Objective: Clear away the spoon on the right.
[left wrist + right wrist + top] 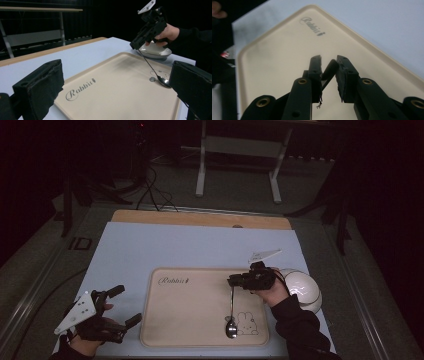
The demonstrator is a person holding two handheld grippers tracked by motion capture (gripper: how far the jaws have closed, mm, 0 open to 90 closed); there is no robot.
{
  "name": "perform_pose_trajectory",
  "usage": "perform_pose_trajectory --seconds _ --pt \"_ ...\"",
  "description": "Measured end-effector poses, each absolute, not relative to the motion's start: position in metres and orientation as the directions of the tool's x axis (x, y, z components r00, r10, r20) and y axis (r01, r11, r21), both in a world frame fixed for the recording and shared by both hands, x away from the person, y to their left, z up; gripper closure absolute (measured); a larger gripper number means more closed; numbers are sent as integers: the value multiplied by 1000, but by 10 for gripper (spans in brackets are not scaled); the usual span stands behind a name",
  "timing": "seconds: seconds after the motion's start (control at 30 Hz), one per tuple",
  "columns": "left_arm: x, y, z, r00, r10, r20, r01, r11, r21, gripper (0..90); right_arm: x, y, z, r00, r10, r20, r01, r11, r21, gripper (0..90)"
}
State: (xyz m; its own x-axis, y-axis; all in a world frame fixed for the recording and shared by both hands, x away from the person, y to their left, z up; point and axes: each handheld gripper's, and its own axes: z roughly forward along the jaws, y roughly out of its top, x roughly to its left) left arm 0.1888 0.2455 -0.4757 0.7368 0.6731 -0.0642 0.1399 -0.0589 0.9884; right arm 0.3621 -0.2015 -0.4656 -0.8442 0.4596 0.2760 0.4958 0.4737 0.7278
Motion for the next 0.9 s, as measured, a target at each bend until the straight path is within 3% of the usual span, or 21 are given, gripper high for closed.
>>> perform_pose_trajectory --seconds 0.2,0.9 --pt "189 245 -476 738 672 -65 142 -60 988 0 367 -197 -471 -841 474 262 501 496 710 779" --pt "189 245 -476 744 665 -64 144 -66 987 0 390 -188 -511 -800 516 307 573 503 647 761"
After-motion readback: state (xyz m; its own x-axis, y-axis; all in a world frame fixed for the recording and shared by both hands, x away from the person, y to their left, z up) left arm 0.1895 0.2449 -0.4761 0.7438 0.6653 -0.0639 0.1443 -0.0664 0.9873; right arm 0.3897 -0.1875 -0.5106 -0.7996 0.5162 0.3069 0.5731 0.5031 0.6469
